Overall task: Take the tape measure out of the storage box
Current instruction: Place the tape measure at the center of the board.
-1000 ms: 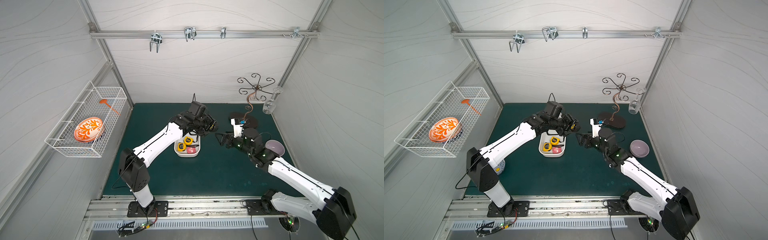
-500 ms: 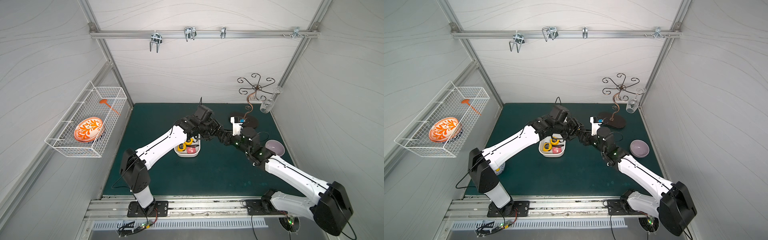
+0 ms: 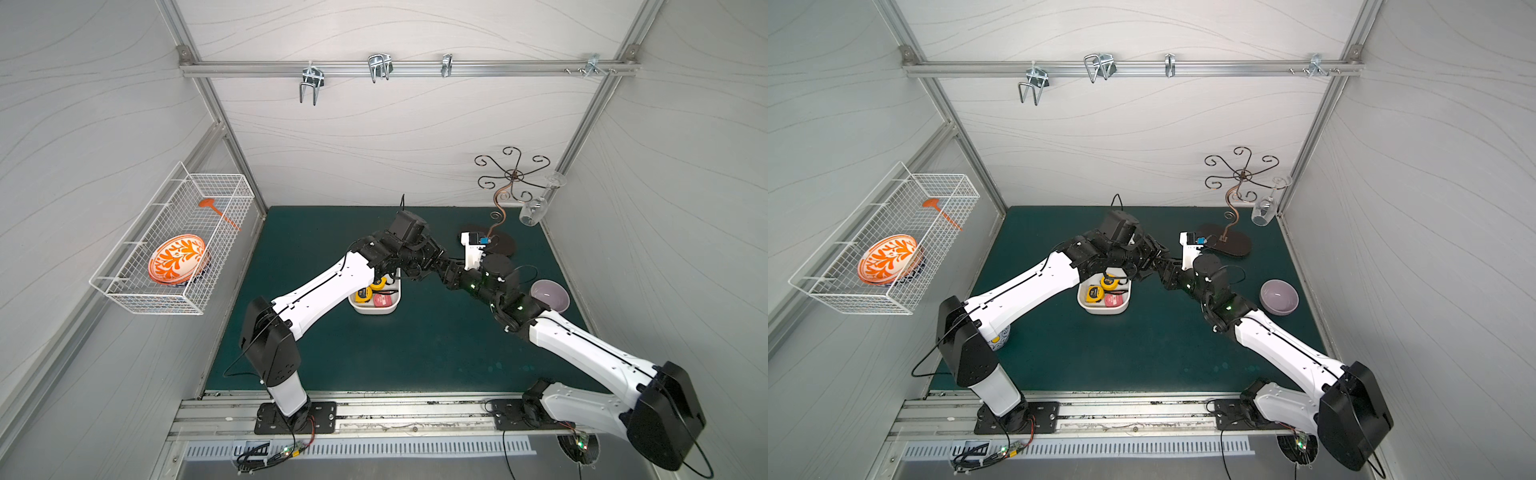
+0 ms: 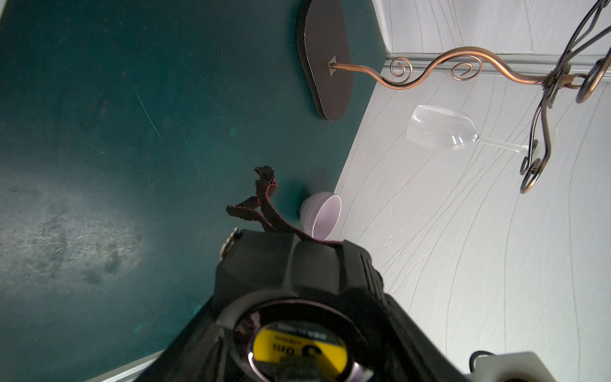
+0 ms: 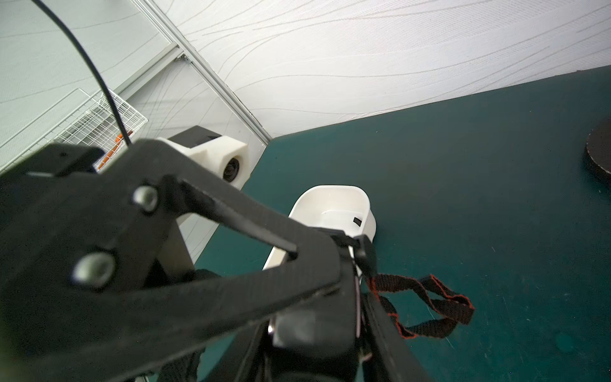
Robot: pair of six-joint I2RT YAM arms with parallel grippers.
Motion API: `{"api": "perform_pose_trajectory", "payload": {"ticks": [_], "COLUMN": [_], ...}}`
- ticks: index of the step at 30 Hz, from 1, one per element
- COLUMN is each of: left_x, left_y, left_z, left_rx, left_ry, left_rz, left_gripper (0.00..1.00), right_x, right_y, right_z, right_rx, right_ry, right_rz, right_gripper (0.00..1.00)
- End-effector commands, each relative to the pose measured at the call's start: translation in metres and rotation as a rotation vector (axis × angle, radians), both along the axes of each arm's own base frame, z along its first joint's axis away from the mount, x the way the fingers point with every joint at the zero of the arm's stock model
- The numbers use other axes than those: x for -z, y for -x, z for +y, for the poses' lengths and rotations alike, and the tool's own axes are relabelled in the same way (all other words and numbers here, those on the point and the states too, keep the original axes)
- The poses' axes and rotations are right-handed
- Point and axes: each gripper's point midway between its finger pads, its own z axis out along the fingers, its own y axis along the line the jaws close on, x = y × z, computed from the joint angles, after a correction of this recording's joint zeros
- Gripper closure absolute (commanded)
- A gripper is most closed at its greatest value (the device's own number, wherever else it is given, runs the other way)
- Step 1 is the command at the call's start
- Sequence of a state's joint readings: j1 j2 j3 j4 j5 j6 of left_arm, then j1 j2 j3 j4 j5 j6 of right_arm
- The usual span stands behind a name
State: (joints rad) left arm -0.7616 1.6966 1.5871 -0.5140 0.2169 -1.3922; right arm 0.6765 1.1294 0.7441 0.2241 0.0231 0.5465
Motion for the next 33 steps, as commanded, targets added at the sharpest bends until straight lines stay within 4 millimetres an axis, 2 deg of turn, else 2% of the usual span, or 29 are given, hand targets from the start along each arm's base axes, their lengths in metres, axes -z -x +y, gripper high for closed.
{"api": "perform_pose_trajectory", "payload": {"ticks": [1,3,5,7,9,15,20,28,33], "left_x": [-0.029,-0.032,-0.037,-0.04,-0.044,-0.045,-0.038,-0.029,-0.027], "left_y": [-0.002,-0.004,-0.006,-0.011,-0.016,-0.026,-0.022,-0.014,-0.011], "left_z": [-0.012,-0.009,-0.003,0.007,0.019,0.057,0.076,0.103,0.111], "left_rx": [0.028,0.035,0.035,0.027,0.02,0.065,0.166,0.197,0.191], "left_ry": [0.073,0.058,0.033,-0.007,-0.044,-0.242,-0.378,-0.474,-0.489], "left_rz": [-0.077,-0.103,-0.138,-0.18,-0.218,-0.346,-0.436,-0.469,-0.473], "left_gripper": [0.88,0.55,0.29,0.11,0.01,0.0,0.0,0.0,0.0], "right_x": [-0.001,0.0,0.003,0.006,0.009,0.024,0.043,0.085,0.123], "right_y": [-0.002,-0.002,-0.003,-0.004,-0.006,-0.019,-0.034,-0.077,-0.096], "right_z": [-0.004,-0.007,-0.011,-0.017,-0.024,-0.046,-0.06,-0.075,-0.072], "right_rx": [0.023,0.031,0.039,0.049,0.063,0.1,0.119,0.146,0.149], "right_ry": [-0.006,-0.008,-0.013,-0.021,-0.041,-0.106,-0.186,-0.293,-0.285], "right_rz": [0.001,0.005,0.019,0.034,0.056,0.135,0.215,0.328,0.403], "right_gripper": [1.0,1.0,1.0,1.0,1.0,1.0,1.0,1.0,1.0]}}
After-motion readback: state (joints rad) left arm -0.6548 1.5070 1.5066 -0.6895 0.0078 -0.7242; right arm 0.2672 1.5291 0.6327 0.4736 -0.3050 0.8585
